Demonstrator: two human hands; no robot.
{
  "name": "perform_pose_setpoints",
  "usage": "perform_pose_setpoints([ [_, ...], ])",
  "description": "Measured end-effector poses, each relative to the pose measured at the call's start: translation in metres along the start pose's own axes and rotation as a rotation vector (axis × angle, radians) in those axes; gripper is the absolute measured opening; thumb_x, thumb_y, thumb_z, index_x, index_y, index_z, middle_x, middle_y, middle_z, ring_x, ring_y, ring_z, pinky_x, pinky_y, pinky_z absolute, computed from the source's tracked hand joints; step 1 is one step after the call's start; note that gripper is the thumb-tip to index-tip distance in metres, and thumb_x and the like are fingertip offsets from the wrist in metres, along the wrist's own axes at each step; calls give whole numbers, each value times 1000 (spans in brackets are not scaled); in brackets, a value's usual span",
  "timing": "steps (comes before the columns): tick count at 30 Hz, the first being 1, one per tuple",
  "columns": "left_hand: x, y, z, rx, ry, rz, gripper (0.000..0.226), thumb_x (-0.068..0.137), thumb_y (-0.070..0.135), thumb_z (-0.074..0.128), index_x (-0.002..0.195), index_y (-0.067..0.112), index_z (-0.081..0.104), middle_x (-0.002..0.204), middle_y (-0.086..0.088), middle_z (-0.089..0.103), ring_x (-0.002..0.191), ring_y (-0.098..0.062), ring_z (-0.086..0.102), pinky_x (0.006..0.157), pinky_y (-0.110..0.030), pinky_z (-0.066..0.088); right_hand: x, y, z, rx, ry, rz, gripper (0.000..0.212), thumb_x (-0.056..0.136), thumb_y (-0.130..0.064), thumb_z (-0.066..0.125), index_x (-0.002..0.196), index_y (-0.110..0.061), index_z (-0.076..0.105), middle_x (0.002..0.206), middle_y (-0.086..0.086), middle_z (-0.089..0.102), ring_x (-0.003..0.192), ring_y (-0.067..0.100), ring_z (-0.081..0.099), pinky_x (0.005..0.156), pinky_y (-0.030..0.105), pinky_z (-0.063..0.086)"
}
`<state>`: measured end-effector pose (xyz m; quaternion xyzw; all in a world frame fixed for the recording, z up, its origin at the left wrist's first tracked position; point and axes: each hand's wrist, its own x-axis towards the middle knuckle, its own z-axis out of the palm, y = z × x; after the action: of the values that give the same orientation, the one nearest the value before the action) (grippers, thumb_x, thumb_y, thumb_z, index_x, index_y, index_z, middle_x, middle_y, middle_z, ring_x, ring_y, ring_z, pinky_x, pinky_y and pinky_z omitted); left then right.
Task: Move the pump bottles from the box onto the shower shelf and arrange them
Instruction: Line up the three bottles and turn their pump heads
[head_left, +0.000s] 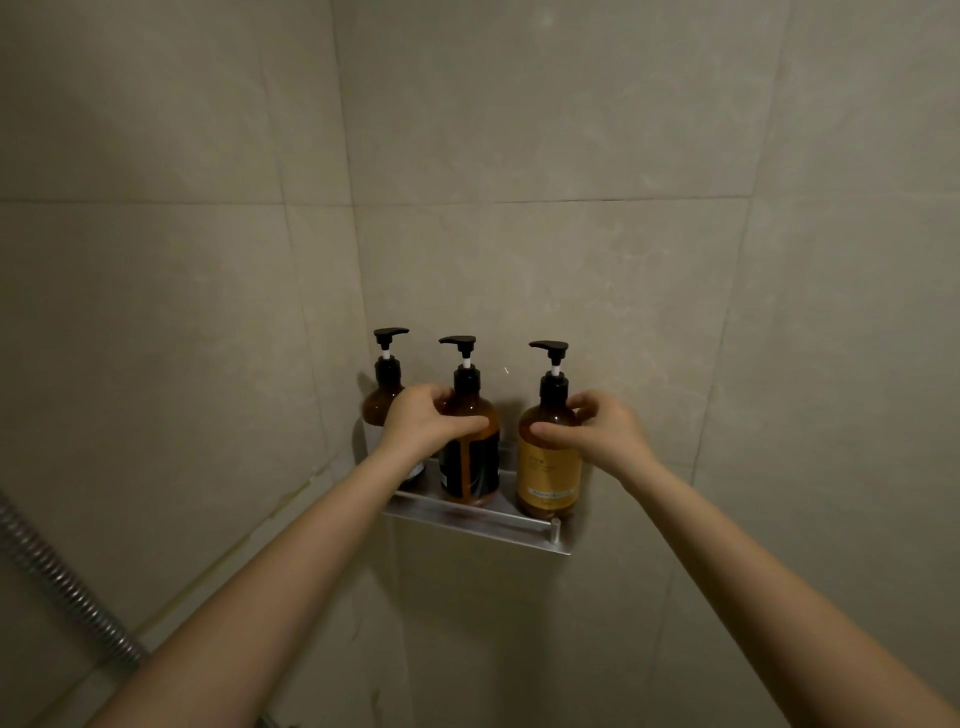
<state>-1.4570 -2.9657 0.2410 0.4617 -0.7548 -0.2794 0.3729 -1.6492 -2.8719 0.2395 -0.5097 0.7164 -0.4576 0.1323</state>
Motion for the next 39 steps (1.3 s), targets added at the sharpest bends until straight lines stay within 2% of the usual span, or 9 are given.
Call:
perform_pose_setpoints([
  [6, -4, 3, 2, 180, 235, 100, 76, 59, 56, 77, 116, 10, 60, 116, -5, 62, 104, -19, 60, 78, -25, 49, 1, -2, -3, 10, -26, 19, 73, 63, -46, 81, 122, -12, 54, 116, 7, 61, 103, 22, 59, 83, 37, 55],
  [10, 2, 3, -1, 175, 126, 54, 65, 61, 48, 80, 111, 10, 61, 106, -4, 67, 97, -18, 63, 70, -23, 46, 2, -1, -2, 17, -19, 28, 73, 63, -45, 81, 122, -13, 54, 113, 5, 60, 99, 20, 58, 80, 35, 55],
  [15, 14, 8, -13, 177, -3, -6, 67, 66, 36, 81, 121, 5, 58, 119, -10, 64, 107, -24, 60, 90, -35, 50, 1, 1, -2, 42, -13, 14, 71, 63, -44, 81, 121, -13, 55, 105, 1, 58, 95, 17, 56, 77, 31, 52],
  [19, 19, 13, -19, 167, -109, -58, 58, 69, 24, 79, 120, 5, 59, 117, -11, 64, 108, -26, 60, 94, -42, 50, 2, 1, -3, 29, -26, 15, 73, 63, -46, 81, 122, -13, 54, 102, -2, 56, 95, 16, 56, 76, 31, 52],
  [24, 10, 14, -8, 177, -9, -24, 74, 64, 46, 78, 124, 8, 55, 120, -7, 62, 109, -24, 59, 81, -29, 46, 4, 1, -4, 19, -34, 22, 74, 60, -48, 82, 120, -13, 55, 104, 2, 59, 97, 20, 60, 77, 36, 56],
  [26, 8, 12, -4, 211, 31, 6, 71, 64, 44, 79, 121, 8, 56, 117, -8, 64, 106, -23, 60, 77, -27, 44, 4, 1, -4, 18, -34, 20, 74, 60, -48, 82, 119, -12, 56, 108, 4, 61, 98, 21, 61, 77, 36, 56],
  [32, 17, 17, -20, 167, -158, -59, 57, 70, 21, 79, 121, 7, 57, 121, -10, 62, 111, -26, 57, 95, -40, 47, 2, 0, -3, 36, -45, 31, 74, 61, -46, 82, 121, -12, 54, 104, 1, 58, 99, 21, 60, 82, 41, 56],
  [35, 16, 19, -22, 102, -220, -64, 46, 75, 10, 73, 118, 6, 58, 117, -11, 62, 110, -27, 58, 94, -41, 48, 2, -1, -3, 47, -39, 32, 73, 63, -44, 82, 121, -12, 54, 105, 1, 58, 97, 20, 59, 80, 38, 56],
  [39, 10, 15, -15, 88, -140, -23, 72, 71, 30, 78, 132, 6, 49, 131, -10, 56, 121, -27, 52, 96, -36, 44, 3, -3, -3, 27, -38, 24, 72, 63, -45, 81, 121, -11, 55, 105, 1, 59, 94, 17, 56, 72, 29, 50],
])
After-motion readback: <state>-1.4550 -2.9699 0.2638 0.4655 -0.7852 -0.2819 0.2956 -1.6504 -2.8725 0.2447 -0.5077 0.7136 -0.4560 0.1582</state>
